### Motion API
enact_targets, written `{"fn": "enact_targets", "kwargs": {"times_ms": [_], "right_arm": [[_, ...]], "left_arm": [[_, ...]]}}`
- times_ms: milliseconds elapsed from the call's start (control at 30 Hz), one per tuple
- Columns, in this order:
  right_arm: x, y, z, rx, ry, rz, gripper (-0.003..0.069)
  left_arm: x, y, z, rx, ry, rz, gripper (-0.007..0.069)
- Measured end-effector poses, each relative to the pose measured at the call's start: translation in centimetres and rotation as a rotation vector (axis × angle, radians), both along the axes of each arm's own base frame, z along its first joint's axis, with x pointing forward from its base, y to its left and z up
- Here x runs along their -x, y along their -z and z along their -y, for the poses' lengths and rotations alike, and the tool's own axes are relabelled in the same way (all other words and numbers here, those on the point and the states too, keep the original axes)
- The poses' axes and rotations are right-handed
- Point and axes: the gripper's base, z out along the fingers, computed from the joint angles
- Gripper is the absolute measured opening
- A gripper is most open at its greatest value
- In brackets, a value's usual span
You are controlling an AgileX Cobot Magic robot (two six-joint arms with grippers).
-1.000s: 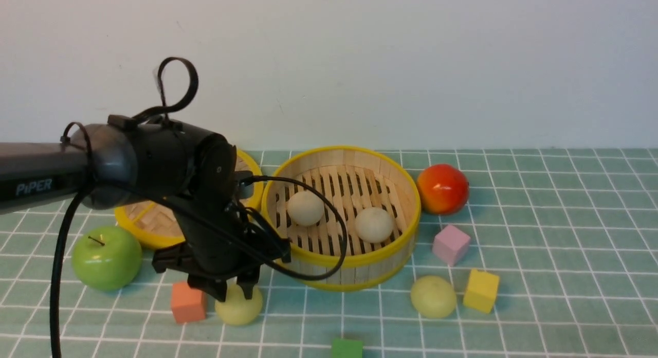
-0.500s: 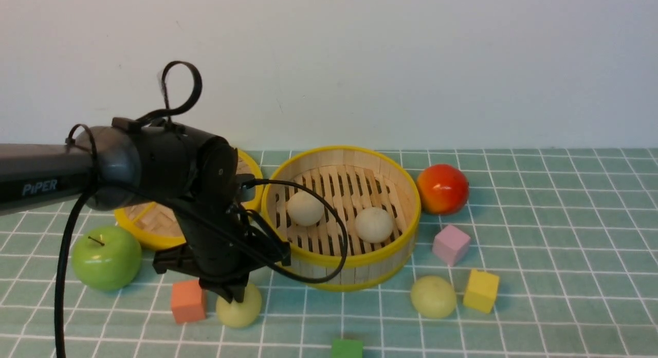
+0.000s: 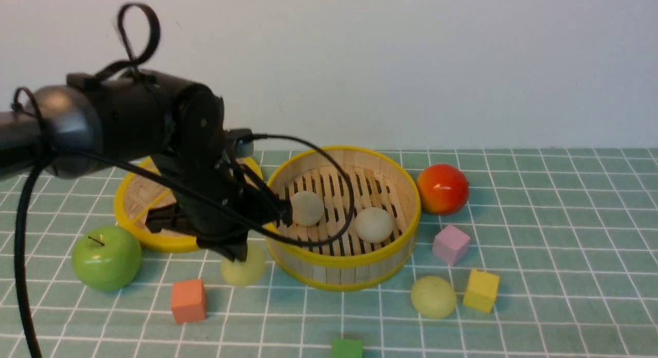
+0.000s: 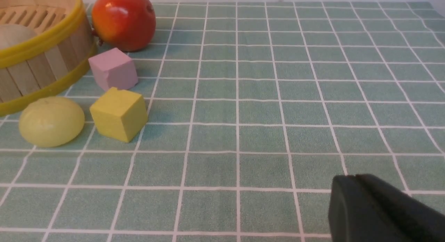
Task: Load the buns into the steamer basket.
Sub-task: Use the left arm to put the steamed stuffed bun into the steamer
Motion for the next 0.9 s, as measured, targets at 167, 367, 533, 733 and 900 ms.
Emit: {"fn": "enact_targets", "kwargs": {"times_ms": [167, 367, 533, 733, 900], "right_arm": [[0.0, 0.0, 0.0, 0.000, 0.000, 0.000, 0.0041], [0.0, 0.0, 0.0, 0.000, 0.000, 0.000, 0.0041], [0.0, 0.0, 0.0, 0.000, 0.000, 0.000, 0.0041], [0.0, 0.0, 0.0, 0.000, 0.000, 0.000, 0.0041], [0.0, 0.0, 0.0, 0.000, 0.000, 0.000, 0.0041]], "left_arm": [[-0.9, -3.1, 1.3, 0.122, 0.038, 0.069, -0.0013], [-3.1, -2.4, 3.7, 0.258, 0.087, 0.061, -0.0011], [-5.1, 0.5, 4.9, 0.275, 0.077, 0.016, -0.0008], [-6.4, 2.6, 5.4, 0.275, 0.061, 0.017, -0.0006], [-6.7, 3.5, 5.6, 0.274, 0.053, 0.009, -0.0001]]}}
